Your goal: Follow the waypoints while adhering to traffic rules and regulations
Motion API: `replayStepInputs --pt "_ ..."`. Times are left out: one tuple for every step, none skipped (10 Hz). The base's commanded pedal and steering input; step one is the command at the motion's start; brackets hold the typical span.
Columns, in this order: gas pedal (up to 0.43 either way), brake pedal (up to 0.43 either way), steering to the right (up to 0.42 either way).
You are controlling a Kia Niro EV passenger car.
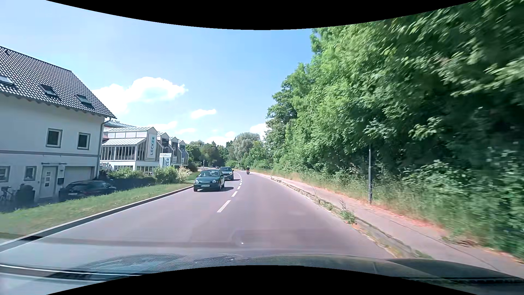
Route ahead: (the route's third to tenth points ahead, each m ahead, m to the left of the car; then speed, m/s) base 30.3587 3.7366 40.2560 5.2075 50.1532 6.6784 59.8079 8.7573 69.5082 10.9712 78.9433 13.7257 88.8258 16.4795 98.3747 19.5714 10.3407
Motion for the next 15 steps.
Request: replayStepInputs --pt "0.571 0.006 -0.03" --pt "0.571 0.006 -0.029" --pt "0.571 0.006 -0.029" --pt "0.571 0.006 -0.029" --pt "0.571 0.006 -0.029" --pt "0.571 0.006 -0.029" --pt "0.571 0.006 -0.029" --pt "0.571 0.006 -0.026" --pt "0.571 0.006 -0.022" --pt "0.571 0.006 -0.021" --pt "0.571 0.006 -0.021" --pt "0.571 0.006 -0.021" --pt "0.571 0.006 -0.021" --pt "0.571 0.006 -0.021" --pt "0.571 0.006 -0.022"
